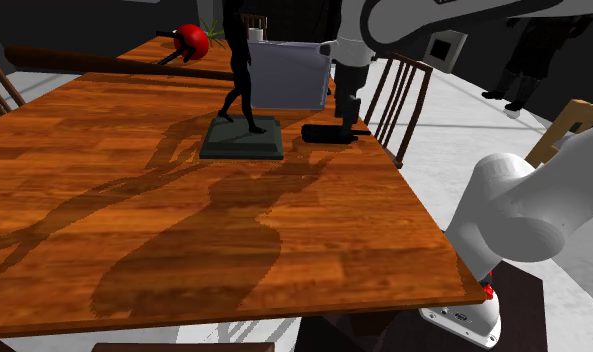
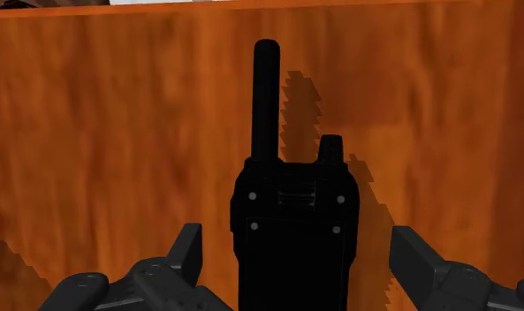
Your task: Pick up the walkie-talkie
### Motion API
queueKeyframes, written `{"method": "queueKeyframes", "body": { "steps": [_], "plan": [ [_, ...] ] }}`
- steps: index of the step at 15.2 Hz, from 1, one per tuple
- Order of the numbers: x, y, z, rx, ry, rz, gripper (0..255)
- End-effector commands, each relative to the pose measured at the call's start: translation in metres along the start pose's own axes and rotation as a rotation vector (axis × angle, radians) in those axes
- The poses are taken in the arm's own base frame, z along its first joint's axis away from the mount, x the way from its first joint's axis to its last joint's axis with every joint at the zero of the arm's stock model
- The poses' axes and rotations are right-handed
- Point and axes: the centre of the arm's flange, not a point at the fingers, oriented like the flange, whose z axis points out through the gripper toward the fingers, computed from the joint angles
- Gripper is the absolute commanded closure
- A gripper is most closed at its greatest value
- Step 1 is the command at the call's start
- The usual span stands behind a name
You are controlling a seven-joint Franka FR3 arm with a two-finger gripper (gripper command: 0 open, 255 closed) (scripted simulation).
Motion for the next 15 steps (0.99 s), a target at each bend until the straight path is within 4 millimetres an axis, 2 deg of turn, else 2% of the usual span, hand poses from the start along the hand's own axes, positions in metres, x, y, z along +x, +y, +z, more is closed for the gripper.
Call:
{"method": "queueKeyframes", "body": {
  "steps": [1,5,6,15],
  "plan": [
    [0.0,0.001,0.012,-0.001,0.0,-0.007,0],
    [0.001,0.0,0.025,-0.001,0.0,-0.007,0],
    [0.002,0.0,0.025,-0.001,0.0,-0.007,255],
    [0.001,0.0,0.025,-0.001,0.0,-0.007,255]
  ]
}}
